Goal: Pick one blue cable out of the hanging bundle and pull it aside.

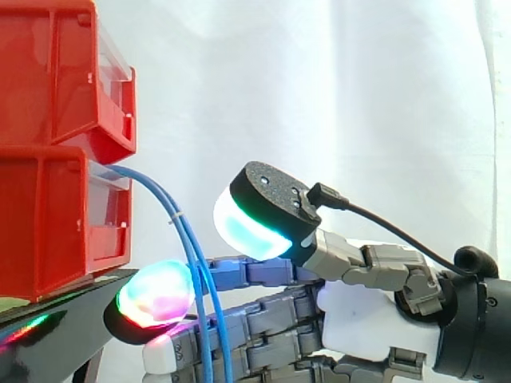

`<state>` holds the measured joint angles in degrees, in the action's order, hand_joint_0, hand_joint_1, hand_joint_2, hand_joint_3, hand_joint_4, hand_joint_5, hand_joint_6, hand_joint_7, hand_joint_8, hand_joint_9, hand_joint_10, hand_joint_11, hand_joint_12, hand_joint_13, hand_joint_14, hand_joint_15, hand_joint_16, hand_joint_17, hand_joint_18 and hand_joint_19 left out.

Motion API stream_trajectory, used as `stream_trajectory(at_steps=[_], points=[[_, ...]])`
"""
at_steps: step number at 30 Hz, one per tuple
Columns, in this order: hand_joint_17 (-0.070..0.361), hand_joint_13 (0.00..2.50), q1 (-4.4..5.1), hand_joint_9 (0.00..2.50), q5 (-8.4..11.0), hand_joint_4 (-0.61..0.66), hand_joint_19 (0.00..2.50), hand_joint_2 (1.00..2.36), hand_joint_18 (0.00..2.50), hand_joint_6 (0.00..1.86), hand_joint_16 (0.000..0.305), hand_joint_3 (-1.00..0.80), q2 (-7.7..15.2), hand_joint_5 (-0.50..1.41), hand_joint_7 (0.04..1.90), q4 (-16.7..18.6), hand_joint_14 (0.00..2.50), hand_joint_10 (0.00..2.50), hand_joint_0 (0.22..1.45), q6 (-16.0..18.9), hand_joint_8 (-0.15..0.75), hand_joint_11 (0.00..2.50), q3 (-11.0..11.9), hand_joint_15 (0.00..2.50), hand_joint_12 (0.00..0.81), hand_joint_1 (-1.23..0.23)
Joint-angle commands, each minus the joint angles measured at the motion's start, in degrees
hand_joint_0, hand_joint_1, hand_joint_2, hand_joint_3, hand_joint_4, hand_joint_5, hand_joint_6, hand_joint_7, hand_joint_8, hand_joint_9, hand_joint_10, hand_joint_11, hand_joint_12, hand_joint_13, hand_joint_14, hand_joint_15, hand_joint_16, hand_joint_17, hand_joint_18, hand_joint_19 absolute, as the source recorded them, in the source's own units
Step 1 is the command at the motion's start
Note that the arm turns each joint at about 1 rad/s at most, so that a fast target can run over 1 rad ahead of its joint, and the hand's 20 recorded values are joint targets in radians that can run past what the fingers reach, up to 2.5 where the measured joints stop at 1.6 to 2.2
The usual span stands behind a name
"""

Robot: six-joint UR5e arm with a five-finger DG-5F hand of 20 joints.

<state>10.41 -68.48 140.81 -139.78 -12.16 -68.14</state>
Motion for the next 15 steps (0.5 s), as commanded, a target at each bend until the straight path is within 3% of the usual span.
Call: stream_trajectory(at_steps=[1, 15], points=[[0.071, 0.66, -0.04, 0.72, -0.6, 0.28, 0.18, 1.0, 0.39, 0.5, 0.032, -0.47, 0.0, -0.07, 1.14, -0.3, 0.01, 0.01, 0.53, 0.2, 0.253, 0.17, 0.0, 0.26, 0.254, -0.61], [0.069, 0.67, -0.39, 0.74, -1.12, 0.25, 0.18, 1.0, 0.4, 0.5, 0.031, -0.46, -1.2, -0.05, 1.25, -2.8, 0.01, 0.01, 0.54, 0.6, 0.251, 0.19, 0.1, 0.27, 0.252, -0.61]])
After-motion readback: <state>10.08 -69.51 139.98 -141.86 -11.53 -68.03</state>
